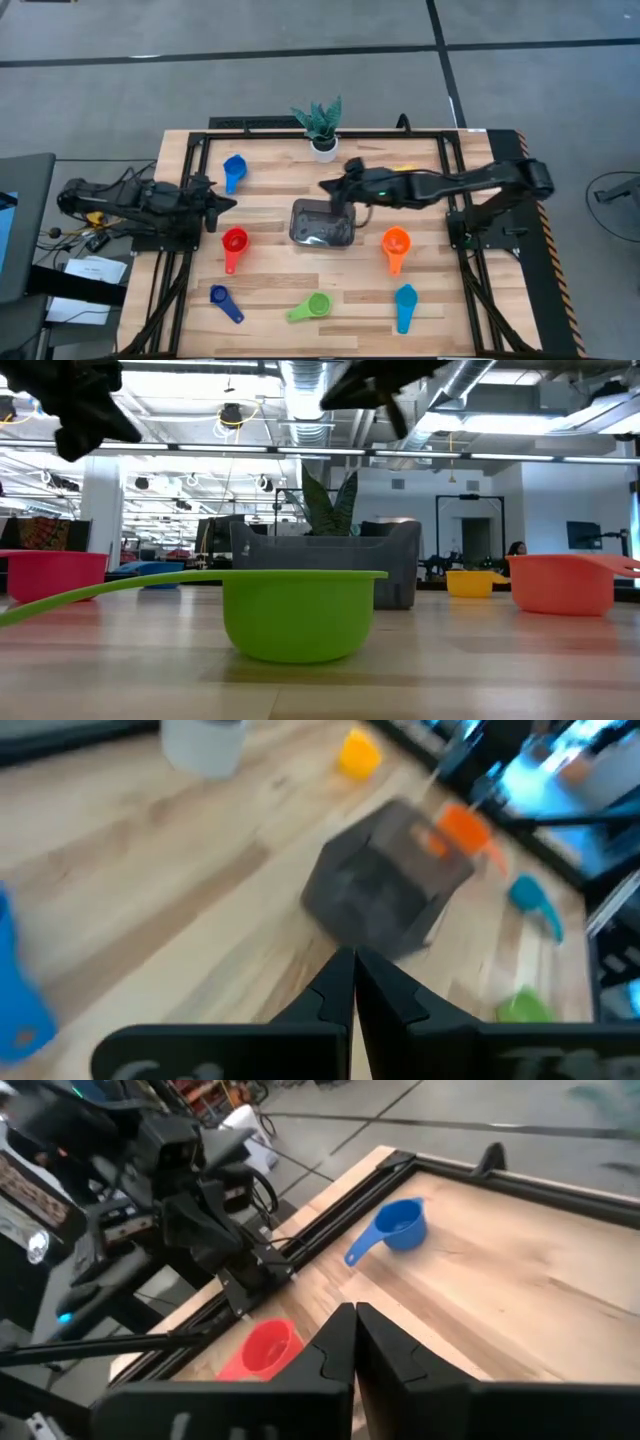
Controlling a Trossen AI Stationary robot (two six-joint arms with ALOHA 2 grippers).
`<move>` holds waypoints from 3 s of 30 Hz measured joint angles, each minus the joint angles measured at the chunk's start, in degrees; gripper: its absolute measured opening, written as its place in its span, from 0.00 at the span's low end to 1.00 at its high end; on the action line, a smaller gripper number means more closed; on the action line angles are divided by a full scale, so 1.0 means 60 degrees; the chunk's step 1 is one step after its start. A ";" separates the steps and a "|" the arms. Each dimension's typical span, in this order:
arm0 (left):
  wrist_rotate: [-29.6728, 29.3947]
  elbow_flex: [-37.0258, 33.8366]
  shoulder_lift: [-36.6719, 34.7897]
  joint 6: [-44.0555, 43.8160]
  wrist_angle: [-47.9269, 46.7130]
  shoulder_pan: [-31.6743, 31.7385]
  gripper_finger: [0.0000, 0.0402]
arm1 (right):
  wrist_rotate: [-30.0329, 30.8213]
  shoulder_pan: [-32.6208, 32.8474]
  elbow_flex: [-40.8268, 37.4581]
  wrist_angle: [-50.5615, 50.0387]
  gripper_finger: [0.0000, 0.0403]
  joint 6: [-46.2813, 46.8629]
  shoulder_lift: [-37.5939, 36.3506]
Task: Nest measuring cups in basket
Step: Stack the red measuring cup on top of the orange measuring cup
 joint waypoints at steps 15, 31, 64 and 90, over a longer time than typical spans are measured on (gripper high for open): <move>0.2684 0.0624 0.1113 -0.2684 -0.2357 -0.0004 0.08 | -0.0313 0.0331 0.6298 -0.2617 0.25 -0.1782 0.5066; 0.0746 0.2720 0.1132 -0.3029 -0.3555 0.0000 0.21 | -0.2090 0.0217 0.9957 -0.3402 0.57 -0.2472 0.8355; 0.1595 0.2716 0.2090 -0.2702 -0.4910 0.0000 0.26 | -0.2573 -0.0037 1.1786 -0.3870 0.55 -0.5585 1.1168; 0.1582 0.2711 0.2268 -0.2979 -0.4906 0.0002 0.26 | -0.3255 -0.0012 1.1816 -0.4287 0.06 -0.5924 1.1128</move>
